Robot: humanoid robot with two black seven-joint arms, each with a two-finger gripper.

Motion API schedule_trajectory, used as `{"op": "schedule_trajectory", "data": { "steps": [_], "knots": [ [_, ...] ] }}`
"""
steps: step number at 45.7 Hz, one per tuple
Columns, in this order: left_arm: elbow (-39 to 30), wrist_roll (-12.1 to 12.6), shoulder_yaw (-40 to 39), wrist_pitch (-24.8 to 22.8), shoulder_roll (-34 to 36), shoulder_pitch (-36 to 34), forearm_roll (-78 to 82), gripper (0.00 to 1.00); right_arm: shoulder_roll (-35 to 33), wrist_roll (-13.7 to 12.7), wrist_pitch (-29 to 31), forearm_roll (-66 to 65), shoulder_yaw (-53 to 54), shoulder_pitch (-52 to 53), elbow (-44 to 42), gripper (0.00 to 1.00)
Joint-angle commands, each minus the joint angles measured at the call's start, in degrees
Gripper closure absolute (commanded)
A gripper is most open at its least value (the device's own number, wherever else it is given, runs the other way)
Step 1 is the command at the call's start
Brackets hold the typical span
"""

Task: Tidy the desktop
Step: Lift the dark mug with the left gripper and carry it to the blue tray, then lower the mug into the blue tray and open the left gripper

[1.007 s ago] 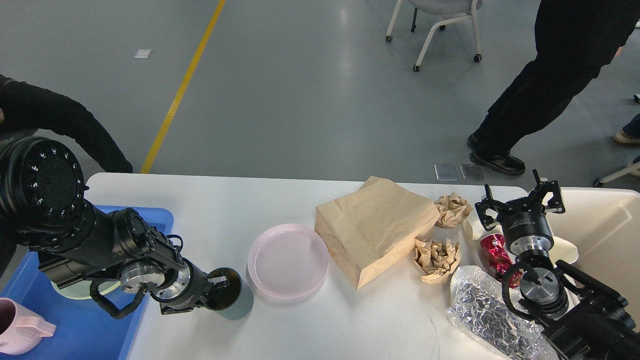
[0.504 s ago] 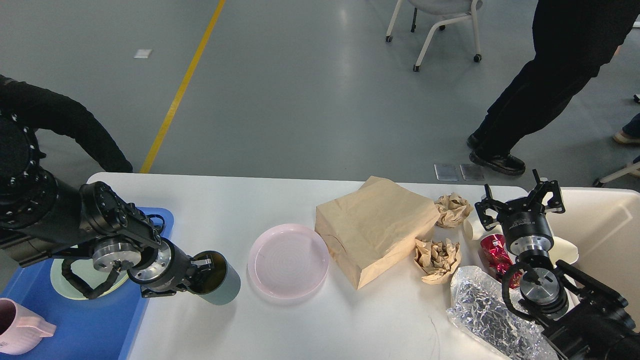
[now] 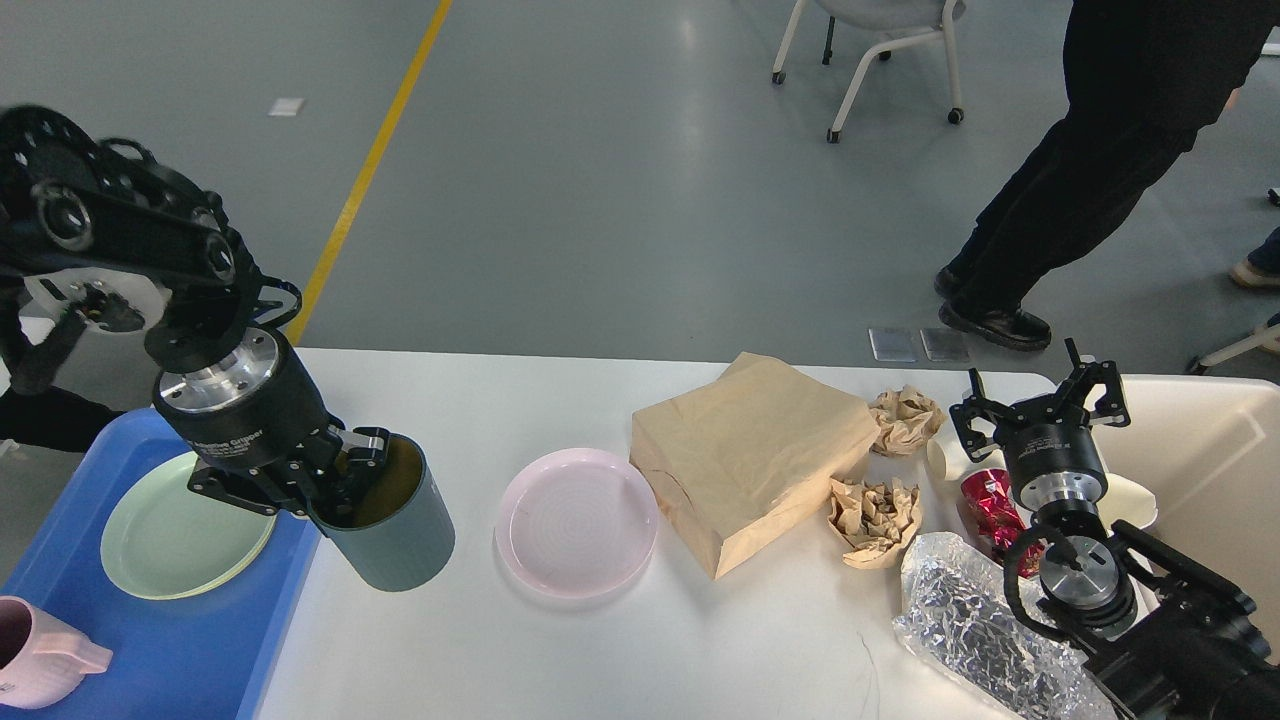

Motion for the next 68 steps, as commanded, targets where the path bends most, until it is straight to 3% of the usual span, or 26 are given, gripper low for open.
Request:
{"op": "schedule_trajectory", "data": {
  "steps": [1,10,25,32,38,47,68],
  "knots": [
    [-0.80,-0.88,3.42,-3.43,0.35,-6.52,0.52,1.00,0.00,0.00,0.00,0.00,-0.07,0.00,0.00,0.00],
    [-0.10,-0.97,6.77,0.00,2.27,-4.25,2.97,1.00,0.00,0.00,0.00,0.00,-0.07,0.00,0.00,0.00],
    [9.39,-2.28,1.68,2.54,26.97,12.53,28.98,1.00,-0.09,0.00,0.00,0.00,-0.07,0.00,0.00,0.00],
    [15.28,-3.78,-4.74,5.09,33.83,23.07,38.21,1.00,-0.09,0.00,0.00,0.00,-0.07,0.00,0.00,0.00],
    [21.07,-3.60,-12.73,10.27,34.54,36.96,41.29,1.00,-0.09,0.00,0.00,0.00,-0.07,0.00,0.00,0.00],
    [30.75,-4.48,-22.75,12.30,32.08,53.41,43.67,1.00,0.00,0.00,0.00,0.00,-0.07,0.00,0.00,0.00],
    [32.16,-4.74,-24.43,14.59,31.38,56.93,43.67,1.00,0.00,0.00,0.00,0.00,-0.07,0.00,0.00,0.00]
  ]
}}
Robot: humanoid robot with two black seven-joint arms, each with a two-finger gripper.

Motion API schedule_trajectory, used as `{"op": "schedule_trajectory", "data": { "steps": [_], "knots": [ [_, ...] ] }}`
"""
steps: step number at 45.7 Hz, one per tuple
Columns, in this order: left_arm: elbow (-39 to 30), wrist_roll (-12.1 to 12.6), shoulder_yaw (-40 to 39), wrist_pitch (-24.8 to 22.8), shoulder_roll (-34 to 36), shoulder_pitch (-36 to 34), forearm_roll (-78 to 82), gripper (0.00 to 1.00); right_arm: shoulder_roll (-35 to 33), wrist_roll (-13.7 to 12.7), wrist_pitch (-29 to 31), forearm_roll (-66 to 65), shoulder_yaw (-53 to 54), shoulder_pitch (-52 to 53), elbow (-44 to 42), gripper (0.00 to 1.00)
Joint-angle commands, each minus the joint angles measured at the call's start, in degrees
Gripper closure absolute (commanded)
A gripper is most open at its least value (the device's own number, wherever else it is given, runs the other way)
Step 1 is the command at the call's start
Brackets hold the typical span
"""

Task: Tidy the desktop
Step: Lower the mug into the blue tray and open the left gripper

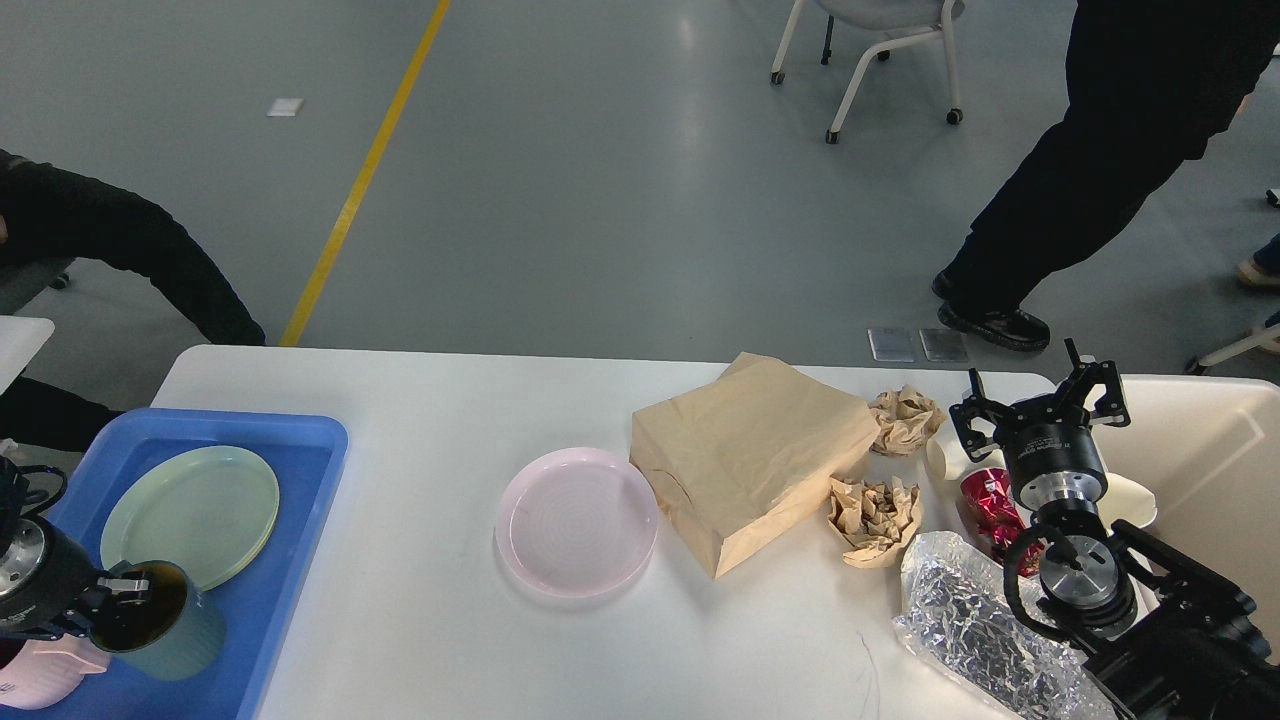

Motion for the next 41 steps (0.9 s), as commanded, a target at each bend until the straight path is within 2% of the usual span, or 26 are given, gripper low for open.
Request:
{"op": "schedule_trajectory", "data": {
  "steps": [1,34,38,39,41],
  "knots": [
    [-0.50,-0.04,-0.02,0.04,0.09,0.12,0.00,1.00,0.00,0.00,0.00,0.00,0.02,0.00,0.00,0.00],
    [-1.29,-0.39,-0.10,0.31,0.35,2.32,-0.88,0.99,0.00,0.00,0.00,0.00,0.02,0.00,0.00,0.00],
    [-1.29,-0.39,-0.54,0.39,0.53,2.40,-1.41,0.94,0.00,0.00,0.00,0.00,-0.06,0.00,0.00,0.00],
    [-1.29,-0.30,-0.72,0.57,0.44,2.49,-1.58,0.91,0.00,0.00,0.00,0.00,-0.07,0.00,0.00,0.00],
    [-1.29,-0.39,-0.72,1.36,0.52,2.58,-2.28,0.77,0.00,0.00,0.00,0.00,0.02,0.00,0.00,0.00]
  ]
}}
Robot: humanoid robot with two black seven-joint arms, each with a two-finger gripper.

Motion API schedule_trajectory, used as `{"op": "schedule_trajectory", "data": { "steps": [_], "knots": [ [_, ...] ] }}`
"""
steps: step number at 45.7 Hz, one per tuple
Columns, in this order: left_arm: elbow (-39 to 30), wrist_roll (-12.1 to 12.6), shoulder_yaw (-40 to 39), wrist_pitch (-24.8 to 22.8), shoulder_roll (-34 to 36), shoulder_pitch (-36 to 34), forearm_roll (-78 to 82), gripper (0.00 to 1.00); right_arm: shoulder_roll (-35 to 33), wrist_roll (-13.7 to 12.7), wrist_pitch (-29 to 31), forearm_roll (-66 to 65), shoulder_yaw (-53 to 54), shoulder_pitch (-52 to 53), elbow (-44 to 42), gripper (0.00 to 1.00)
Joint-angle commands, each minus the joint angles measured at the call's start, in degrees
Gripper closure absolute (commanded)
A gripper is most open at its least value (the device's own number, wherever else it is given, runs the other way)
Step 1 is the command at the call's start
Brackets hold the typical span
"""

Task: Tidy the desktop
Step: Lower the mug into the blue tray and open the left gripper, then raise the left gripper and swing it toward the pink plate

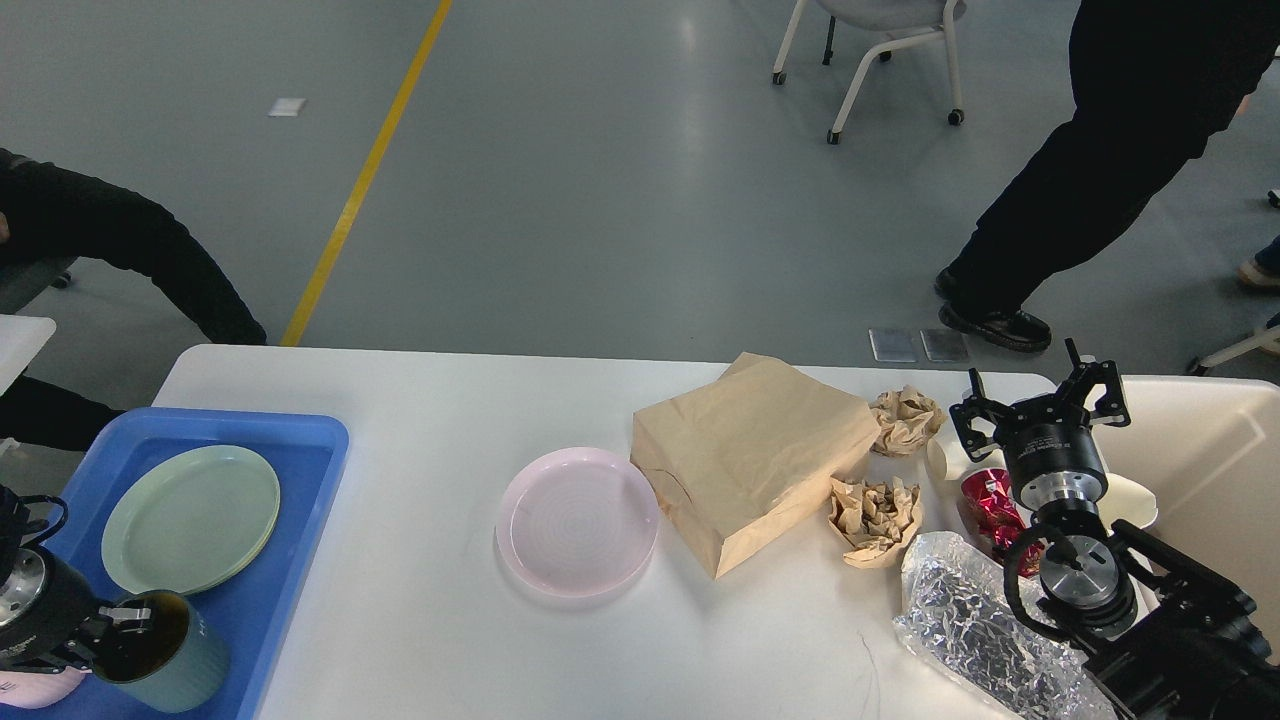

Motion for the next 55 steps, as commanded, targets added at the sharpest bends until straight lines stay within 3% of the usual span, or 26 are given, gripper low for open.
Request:
{"op": "schedule_trajectory", "data": {
  "steps": [1,3,5,8,11,30,38,45,48,49,55],
  "knots": [
    [0.00,0.05,-0.41,1.50,0.08,0.24,-1.70,0.66,0.02,0.00,0.00,0.00,0.03,0.00,0.00,0.00],
    [0.00,0.05,-0.41,2.56,0.08,0.33,-3.10,0.41,0.02,0.00,0.00,0.00,-0.05,0.00,0.00,0.00],
    [0.00,0.05,-0.24,3.44,-0.01,0.42,-4.60,0.24,0.02,0.00,0.00,0.00,-0.05,0.00,0.00,0.00],
    [0.00,0.05,0.11,3.62,0.08,0.60,-6.44,0.12,0.02,0.00,0.00,0.00,-0.05,0.00,0.00,0.00],
    [-0.09,0.40,0.47,3.44,0.17,0.60,-6.98,0.07,0.02,0.00,0.00,0.00,-0.05,0.00,0.00,0.00],
    [-0.53,0.58,1.70,-0.78,2.01,-0.46,-7.15,0.04,0.02,0.00,0.00,0.00,0.03,0.00,0.00,0.00],
    [-3.77,0.58,5.21,-1.22,1.66,-5.98,-7.76,0.04,0.02,0.00,0.00,0.00,0.03,0.00,0.00,0.00],
    [-9.83,0.67,16.27,-0.69,0.78,-18.63,-14.70,0.04,0.02,0.00,0.00,0.00,0.03,0.00,0.00,0.00],
    [-13.96,0.58,22.94,-0.78,-0.97,-27.76,-18.22,0.04,0.02,0.00,0.00,0.00,0.03,0.00,-0.09,0.00],
    [-17.20,0.49,28.28,-0.78,-3.59,-35.80,-21.19,0.04,0.02,0.00,0.00,0.00,-0.05,0.00,-0.09,0.00],
    [-25.30,0.58,35.44,-1.30,-12.56,-52.55,-28.67,0.04,0.02,0.00,0.00,0.00,-0.05,0.00,-0.09,0.00]
  ]
}}
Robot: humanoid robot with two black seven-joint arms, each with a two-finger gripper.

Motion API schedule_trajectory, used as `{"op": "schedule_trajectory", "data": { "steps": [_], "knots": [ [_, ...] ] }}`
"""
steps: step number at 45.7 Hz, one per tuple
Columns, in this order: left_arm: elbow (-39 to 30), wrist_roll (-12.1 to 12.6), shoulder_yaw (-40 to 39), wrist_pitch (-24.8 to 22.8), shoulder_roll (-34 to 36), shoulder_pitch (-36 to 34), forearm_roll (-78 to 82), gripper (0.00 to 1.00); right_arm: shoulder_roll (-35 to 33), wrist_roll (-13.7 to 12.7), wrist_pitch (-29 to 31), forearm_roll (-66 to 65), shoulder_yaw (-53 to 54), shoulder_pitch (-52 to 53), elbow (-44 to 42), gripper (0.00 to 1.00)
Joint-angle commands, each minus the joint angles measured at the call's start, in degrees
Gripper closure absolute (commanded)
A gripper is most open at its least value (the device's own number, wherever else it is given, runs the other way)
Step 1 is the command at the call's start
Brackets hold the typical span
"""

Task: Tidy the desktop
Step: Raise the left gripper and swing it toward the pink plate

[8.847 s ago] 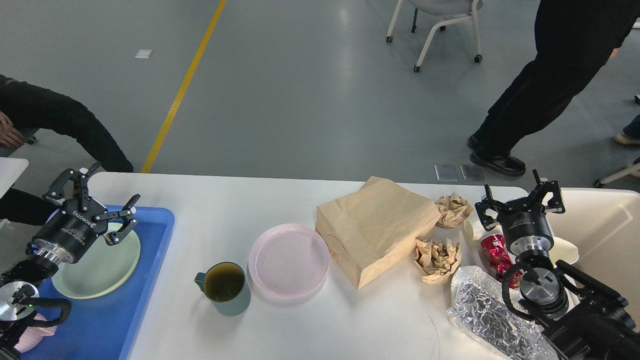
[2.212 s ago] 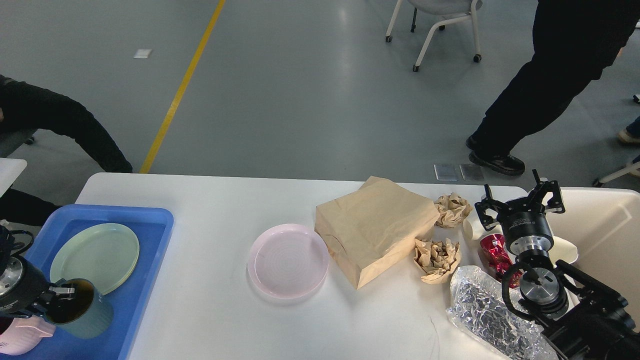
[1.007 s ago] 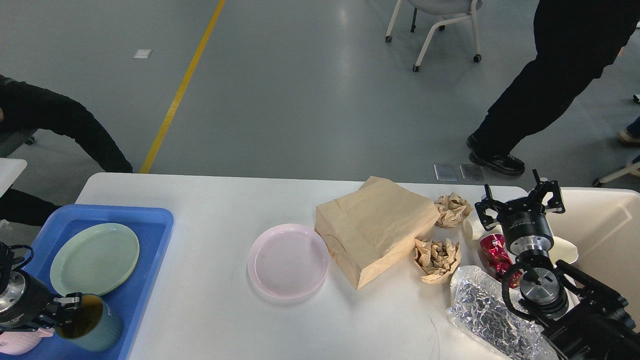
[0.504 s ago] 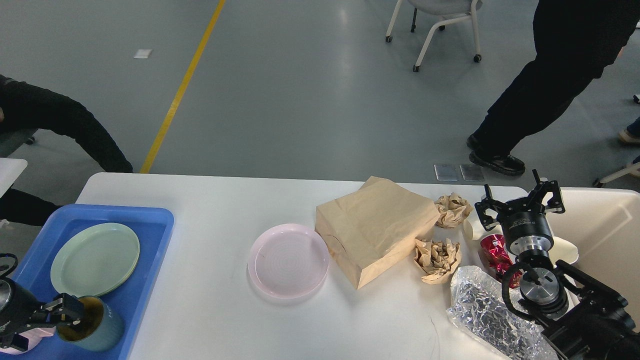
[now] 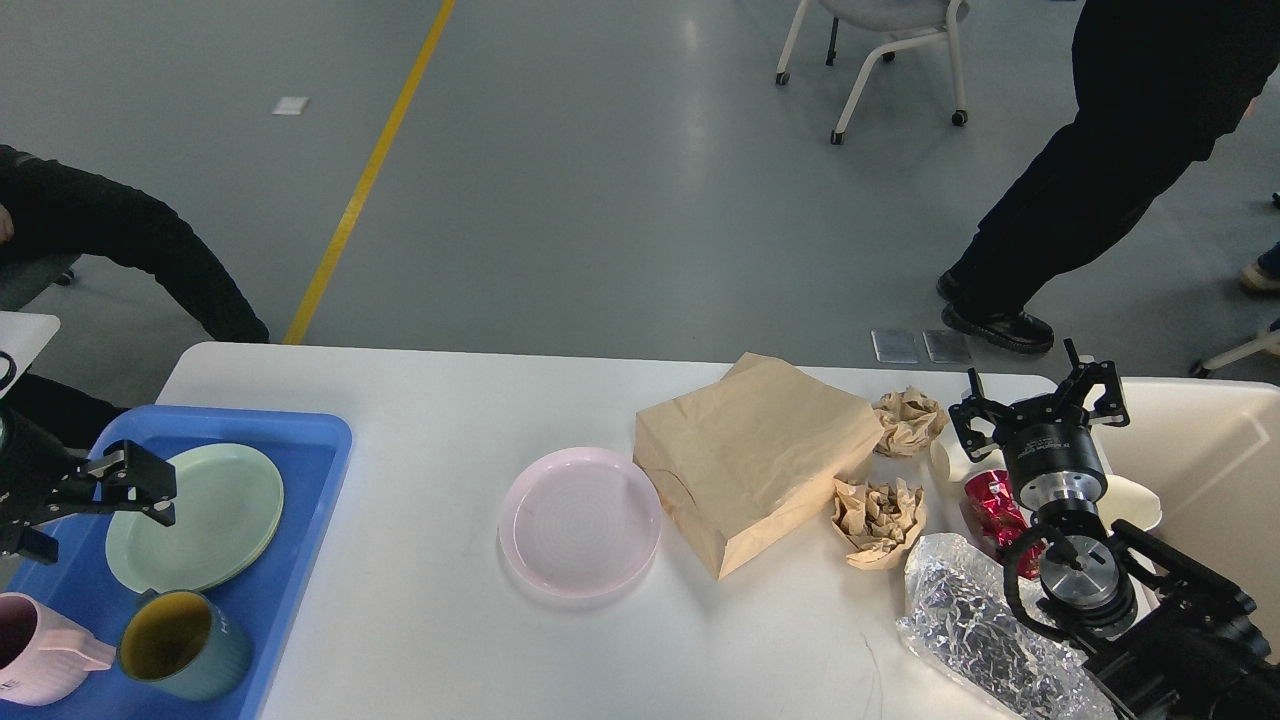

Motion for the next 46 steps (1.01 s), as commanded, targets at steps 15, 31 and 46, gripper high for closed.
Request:
{"op": "schedule_trajectory", "data": {
  "steps": [15,31,46],
  "knots": [
    [-15.62,-0.37,6.58,-11.47,-26.29,-38.18,-22.86,0.04,-0.01,0.00,0.00,-0.01,0.05,-0.02,-0.02,0.00],
    [-21.33,-3.97,5.79,-11.91,-30.16,-42.85,-30.87,0.04,-0.01,0.00,0.00,-0.01,-0.04,-0.02,0.07,0.00],
    [-20.63,-5.73,2.98,-11.56,-29.72,-40.39,-30.43,0.04,-0.01,-0.08,0.00,-0.01,-0.04,-0.02,0.07,0.00]
  ]
}}
